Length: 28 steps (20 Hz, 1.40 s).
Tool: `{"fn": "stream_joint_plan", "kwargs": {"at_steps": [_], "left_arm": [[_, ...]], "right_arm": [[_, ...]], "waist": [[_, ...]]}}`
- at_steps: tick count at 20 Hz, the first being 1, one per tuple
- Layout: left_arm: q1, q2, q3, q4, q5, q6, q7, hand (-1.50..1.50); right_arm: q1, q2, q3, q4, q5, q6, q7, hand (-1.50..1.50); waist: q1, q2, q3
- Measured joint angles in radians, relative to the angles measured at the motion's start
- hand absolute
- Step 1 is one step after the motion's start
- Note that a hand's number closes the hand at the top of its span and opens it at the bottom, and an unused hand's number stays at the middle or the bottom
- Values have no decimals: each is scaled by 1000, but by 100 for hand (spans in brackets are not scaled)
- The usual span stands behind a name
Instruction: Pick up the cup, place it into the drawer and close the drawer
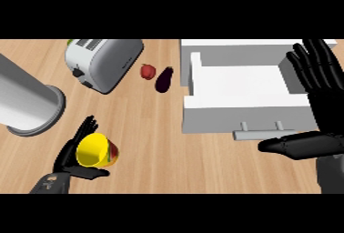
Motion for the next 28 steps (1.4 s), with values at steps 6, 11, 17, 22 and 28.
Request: {"fn": "stream_joint_plan", "kwargs": {"at_steps": [6, 11, 17, 22, 28], "left_arm": [[-32, 1, -6, 44, -12, 3, -24, -150], [-61, -20, -9, 65, -10, -16, -19, -150], [-73, -57, -23, 35, -6, -49, -31, 150], [-59, -72, -8, -20, -8, 69, -111, 150], [-78, -99, 73, -43, 64, 131, -141, 150]], "right_arm": [[-9, -7, -12, 19, -2, 4, -9, -150], [-7, -10, -15, 24, -2, 9, -15, -150], [-22, -16, -23, 44, -1, 7, -12, -150], [-15, -26, -30, 39, -8, 16, -9, -150], [9, -19, -29, 36, -11, 24, -31, -150]], "waist": [[-4, 3, -1], [-8, 5, -1], [-4, 4, -1], [-3, 2, -1], [-1, 3, -1]]}}
